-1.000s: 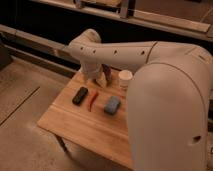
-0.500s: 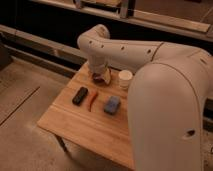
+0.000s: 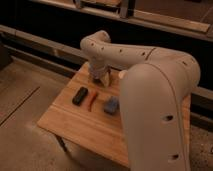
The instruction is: Place the pepper in the ceramic cup
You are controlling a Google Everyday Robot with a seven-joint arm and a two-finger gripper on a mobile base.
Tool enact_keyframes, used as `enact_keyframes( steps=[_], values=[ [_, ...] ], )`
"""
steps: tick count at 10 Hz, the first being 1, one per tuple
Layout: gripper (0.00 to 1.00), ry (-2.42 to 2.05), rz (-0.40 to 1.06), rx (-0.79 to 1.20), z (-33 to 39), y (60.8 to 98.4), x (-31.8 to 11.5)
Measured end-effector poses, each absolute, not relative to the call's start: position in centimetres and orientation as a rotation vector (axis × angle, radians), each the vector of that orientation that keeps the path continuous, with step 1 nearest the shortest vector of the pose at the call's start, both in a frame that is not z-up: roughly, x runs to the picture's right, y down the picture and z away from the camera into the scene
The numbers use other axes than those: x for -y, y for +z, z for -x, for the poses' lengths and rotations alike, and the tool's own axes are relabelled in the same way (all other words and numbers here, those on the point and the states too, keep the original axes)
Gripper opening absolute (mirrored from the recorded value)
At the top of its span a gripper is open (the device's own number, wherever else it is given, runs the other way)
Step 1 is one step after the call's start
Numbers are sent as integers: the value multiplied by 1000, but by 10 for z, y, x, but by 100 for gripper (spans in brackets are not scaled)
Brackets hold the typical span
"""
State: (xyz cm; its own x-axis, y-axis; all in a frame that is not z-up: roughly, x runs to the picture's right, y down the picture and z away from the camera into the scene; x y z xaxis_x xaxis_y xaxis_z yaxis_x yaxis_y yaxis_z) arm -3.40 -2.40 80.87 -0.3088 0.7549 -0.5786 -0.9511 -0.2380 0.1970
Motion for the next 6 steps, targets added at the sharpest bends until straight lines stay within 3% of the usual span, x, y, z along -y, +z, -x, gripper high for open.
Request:
enact_keyframes(
  steps=[6],
  values=[
    [65,1752,421,-659,34,836,9]
  ],
)
